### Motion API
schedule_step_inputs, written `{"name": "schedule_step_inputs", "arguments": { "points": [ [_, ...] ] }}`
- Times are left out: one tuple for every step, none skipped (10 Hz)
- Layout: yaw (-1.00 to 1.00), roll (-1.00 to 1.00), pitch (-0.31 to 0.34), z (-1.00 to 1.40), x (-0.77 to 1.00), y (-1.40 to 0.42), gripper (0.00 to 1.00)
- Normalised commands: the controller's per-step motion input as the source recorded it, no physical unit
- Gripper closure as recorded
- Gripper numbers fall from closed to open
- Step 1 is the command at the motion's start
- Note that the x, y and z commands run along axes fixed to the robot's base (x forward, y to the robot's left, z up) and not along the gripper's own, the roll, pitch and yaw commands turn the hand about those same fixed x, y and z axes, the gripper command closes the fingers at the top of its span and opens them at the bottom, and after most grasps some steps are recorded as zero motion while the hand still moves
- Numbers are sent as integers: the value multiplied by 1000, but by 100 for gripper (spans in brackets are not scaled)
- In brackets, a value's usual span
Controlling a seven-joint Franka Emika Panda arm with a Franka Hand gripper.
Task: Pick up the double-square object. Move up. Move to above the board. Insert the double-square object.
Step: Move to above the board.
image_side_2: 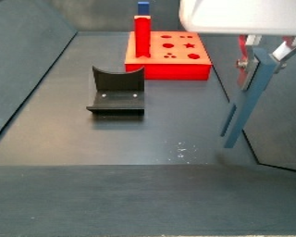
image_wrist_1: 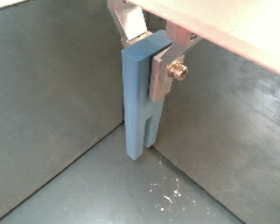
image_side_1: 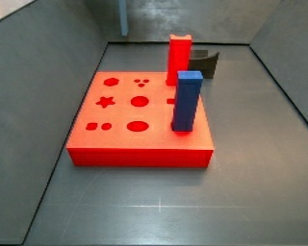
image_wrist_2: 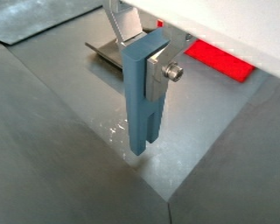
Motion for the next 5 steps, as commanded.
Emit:
{"name": "schedule_step_inputs", "arguments": {
  "points": [
    [32,-149,249,1000,233,83,100],
    [20,-133,225,1000,201,65,100],
    [19,-114,184,1000,180,56,100],
    [14,-78,110,1000,136,40,100],
    [12,-54,78,1000,113,31,100]
  ]
}}
